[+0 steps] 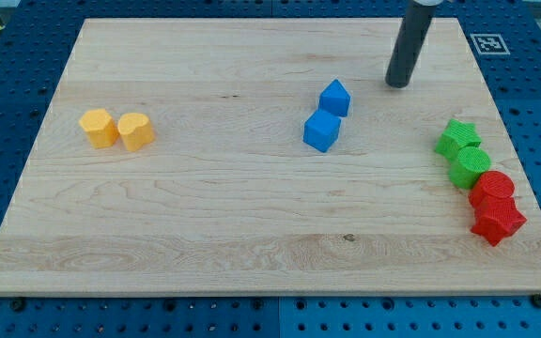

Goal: Push the blue triangle into the blue cube

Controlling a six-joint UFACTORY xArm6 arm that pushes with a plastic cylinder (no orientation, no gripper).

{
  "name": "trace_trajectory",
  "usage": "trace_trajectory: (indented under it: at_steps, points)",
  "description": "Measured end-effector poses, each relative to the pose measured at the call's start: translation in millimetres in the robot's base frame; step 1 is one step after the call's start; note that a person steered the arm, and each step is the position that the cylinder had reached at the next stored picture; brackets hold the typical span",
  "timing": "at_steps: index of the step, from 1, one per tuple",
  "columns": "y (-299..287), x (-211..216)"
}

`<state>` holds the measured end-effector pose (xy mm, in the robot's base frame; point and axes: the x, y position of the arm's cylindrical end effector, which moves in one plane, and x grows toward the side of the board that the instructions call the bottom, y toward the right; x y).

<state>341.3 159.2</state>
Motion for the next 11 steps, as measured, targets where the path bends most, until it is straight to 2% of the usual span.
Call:
trace_trajectory:
  at_steps: [1, 3, 5, 6, 7, 8, 10, 11]
  points:
    - [-32.1, 7.5]
    - [-94.9, -4.6]
    - [-106.1, 22.7]
    - [-112.2, -1.9]
    - [-91.7, -6.7]
    - [-74.5, 6.5]
    - [-87.8, 40.8]
    - [-107.6, 34.0]
